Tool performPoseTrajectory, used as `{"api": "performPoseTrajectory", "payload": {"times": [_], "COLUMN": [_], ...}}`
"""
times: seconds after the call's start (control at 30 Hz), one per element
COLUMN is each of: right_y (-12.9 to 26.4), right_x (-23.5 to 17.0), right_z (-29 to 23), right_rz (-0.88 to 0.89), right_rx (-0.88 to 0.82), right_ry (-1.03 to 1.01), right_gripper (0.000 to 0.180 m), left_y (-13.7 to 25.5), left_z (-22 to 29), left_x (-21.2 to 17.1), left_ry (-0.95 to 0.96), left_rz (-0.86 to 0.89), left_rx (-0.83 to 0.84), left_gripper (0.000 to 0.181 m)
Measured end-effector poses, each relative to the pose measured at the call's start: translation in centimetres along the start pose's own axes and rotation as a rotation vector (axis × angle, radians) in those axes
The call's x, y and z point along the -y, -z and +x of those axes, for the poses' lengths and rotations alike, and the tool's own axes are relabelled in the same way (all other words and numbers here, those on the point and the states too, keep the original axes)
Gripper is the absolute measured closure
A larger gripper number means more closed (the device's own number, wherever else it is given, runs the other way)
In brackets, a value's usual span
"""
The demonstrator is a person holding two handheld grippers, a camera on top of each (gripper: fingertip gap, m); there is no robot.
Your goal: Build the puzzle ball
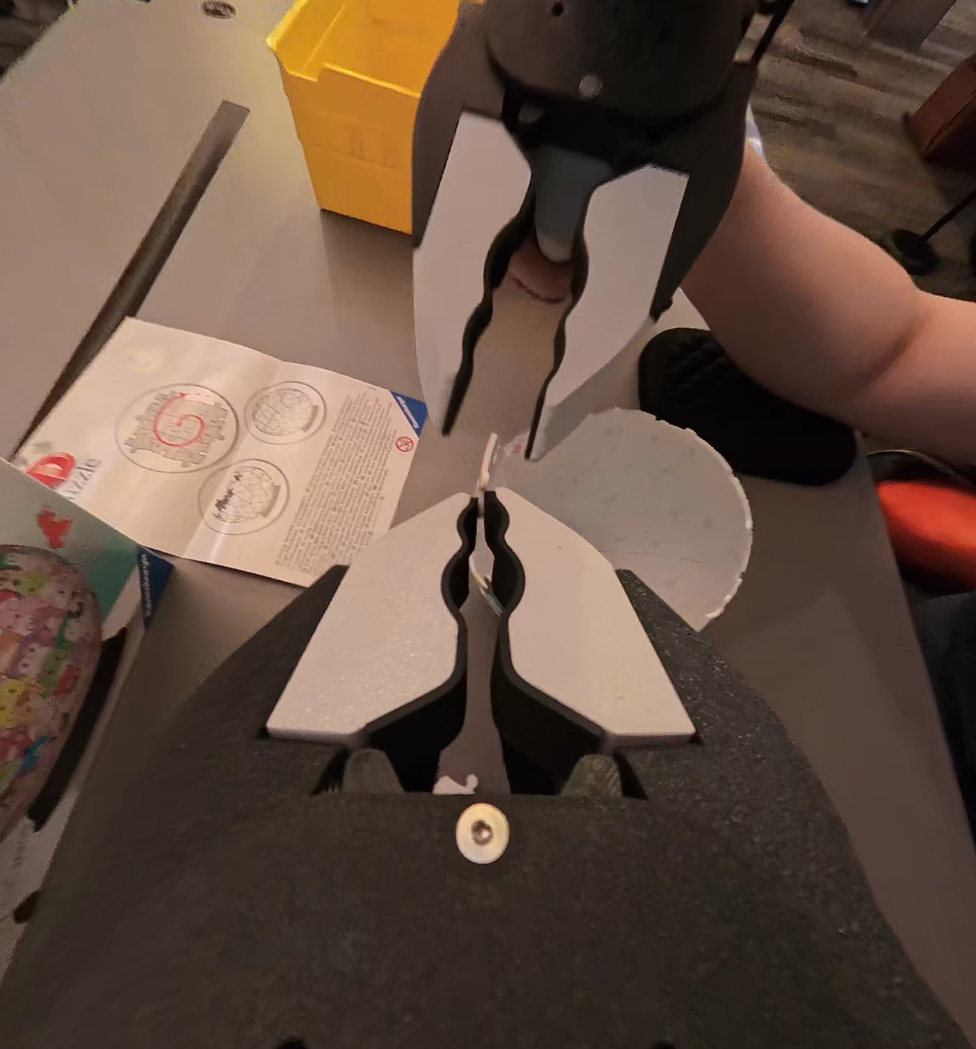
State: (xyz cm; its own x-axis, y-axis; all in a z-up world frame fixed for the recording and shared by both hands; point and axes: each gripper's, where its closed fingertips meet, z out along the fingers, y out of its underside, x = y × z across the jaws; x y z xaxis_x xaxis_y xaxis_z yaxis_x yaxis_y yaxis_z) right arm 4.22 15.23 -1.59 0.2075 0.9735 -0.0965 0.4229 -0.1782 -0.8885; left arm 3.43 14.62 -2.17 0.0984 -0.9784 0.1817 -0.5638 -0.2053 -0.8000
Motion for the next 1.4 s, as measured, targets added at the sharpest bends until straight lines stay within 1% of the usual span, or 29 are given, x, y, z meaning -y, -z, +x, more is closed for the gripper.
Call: {"api": "performPoseTrajectory", "payload": {"times": [0.07,0.2,0.3,0.5,0.7,0.93,1.0,1.1,1.27,1.4], "right_y": [1.0,2.5,2.6,2.7,2.3,1.8,1.4,1.2,1.2,1.0], "right_x": [0.1,-0.8,-1.5,-1.7,-2.4,-3.0,-3.2,-3.1,-2.2,-2.6], "right_z": [0.0,0.6,0.9,1.1,1.2,1.5,1.1,0.1,-0.2,-0.9], "right_rz": [0.000,-0.047,-0.054,-0.036,-0.057,-0.091,-0.131,-0.202,-0.217,-0.253], "right_rx": [-0.029,-0.105,-0.111,-0.116,-0.097,-0.117,-0.105,-0.075,-0.022,0.048], "right_ry": [0.031,0.059,0.039,0.015,-0.007,-0.008,0.021,0.118,0.220,0.229], "right_gripper": [0.147,0.146,0.146,0.142,0.137,0.134,0.130,0.129,0.130,0.134], "left_y": [0.1,-0.5,-1.3,-2.6,-3.4,-3.8,-4.0,-4.2,-4.4,-4.4], "left_z": [0.3,1.1,1.3,0.9,0.7,0.3,0.1,-0.1,-0.5,-0.7], "left_x": [-0.6,-1.9,-2.5,-3.3,-4.0,-4.6,-4.8,-5.0,-5.1,-5.2], "left_ry": [0.023,0.027,-0.011,-0.070,-0.062,-0.037,-0.036,-0.037,-0.037,-0.029], "left_rz": [-0.051,-0.205,-0.325,-0.458,-0.509,-0.533,-0.545,-0.552,-0.546,-0.531], "left_rx": [0.003,0.076,0.128,0.189,0.226,0.248,0.254,0.264,0.279,0.284], "left_gripper": [0.179,0.179,0.179,0.179,0.179,0.179,0.179,0.179,0.179,0.179]}}
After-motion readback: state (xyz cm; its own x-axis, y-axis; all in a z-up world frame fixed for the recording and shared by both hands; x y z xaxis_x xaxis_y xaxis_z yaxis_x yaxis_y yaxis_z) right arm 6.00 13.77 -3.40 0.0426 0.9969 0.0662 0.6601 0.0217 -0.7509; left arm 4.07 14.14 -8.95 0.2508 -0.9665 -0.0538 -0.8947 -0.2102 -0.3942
